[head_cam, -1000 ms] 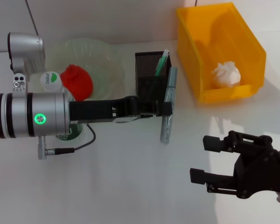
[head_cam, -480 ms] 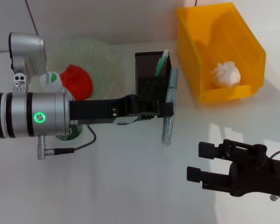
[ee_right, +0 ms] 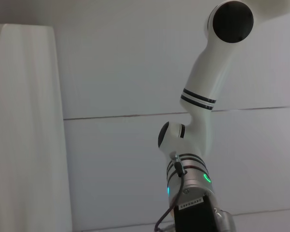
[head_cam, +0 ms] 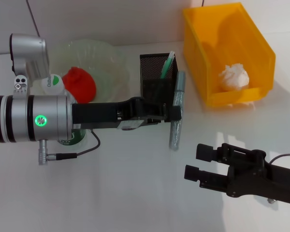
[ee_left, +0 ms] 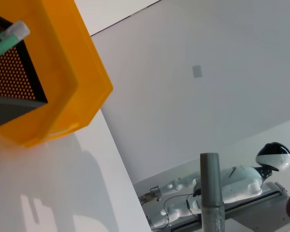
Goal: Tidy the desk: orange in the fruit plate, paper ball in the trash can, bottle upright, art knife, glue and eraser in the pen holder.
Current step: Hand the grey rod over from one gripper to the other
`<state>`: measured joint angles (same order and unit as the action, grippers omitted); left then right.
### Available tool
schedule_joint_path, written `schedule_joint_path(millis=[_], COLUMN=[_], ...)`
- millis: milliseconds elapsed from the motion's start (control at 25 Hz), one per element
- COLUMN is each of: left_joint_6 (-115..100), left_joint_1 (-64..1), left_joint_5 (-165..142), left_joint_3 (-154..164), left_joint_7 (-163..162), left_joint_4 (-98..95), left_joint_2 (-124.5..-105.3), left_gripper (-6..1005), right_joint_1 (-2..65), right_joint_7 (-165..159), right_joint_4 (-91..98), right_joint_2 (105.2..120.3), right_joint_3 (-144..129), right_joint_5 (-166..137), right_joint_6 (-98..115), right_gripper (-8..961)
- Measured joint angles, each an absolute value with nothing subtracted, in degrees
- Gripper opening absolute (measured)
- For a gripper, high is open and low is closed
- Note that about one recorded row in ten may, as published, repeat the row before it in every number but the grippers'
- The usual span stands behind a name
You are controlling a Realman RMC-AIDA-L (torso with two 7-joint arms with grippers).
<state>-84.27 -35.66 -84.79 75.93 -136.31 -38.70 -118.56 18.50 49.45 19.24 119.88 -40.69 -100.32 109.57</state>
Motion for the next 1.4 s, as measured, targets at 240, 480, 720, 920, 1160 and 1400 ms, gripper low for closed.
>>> schedule_joint_path(millis=[240,480,720,920,1160,1400], left_joint_6=[-84.8,-84.8,-84.9,-85.0,-85.0,-85.2], left_joint_1=[-35.9,-35.9,-35.9,-35.8,-35.8,-35.5], left_joint_5=[-85.2,-85.3,-85.3,-85.3,-85.3,-85.3], left_joint_3=[75.9,76.2,76.3,76.3,76.4,76.4], left_joint_7=[-137.8,-138.5,-138.8,-138.9,-138.8,-138.7], left_joint_4=[-38.8,-38.7,-38.7,-38.7,-38.7,-38.7], left_joint_2=[-118.57,-118.57,-118.56,-118.56,-118.57,-118.56], left_gripper=[125,125,125,125,125,124], right_joint_1=[18.6,19.0,19.8,20.4,20.9,21.2], right_joint_7=[53.4,55.3,58.2,60.7,64.0,65.5], right_joint_4=[18.5,18.2,16.4,15.3,13.3,12.2], right_joint_2=[119.88,119.88,119.83,119.76,119.70,119.72], right_joint_3=[-41.0,-40.9,-40.6,-40.6,-40.3,-40.4], right_joint_5=[-99.7,-99.7,-98.7,-98.1,-97.5,-97.3], right_joint_6=[109.4,109.3,109.1,108.3,107.8,106.9], right_gripper=[631,627,623,619,615,611])
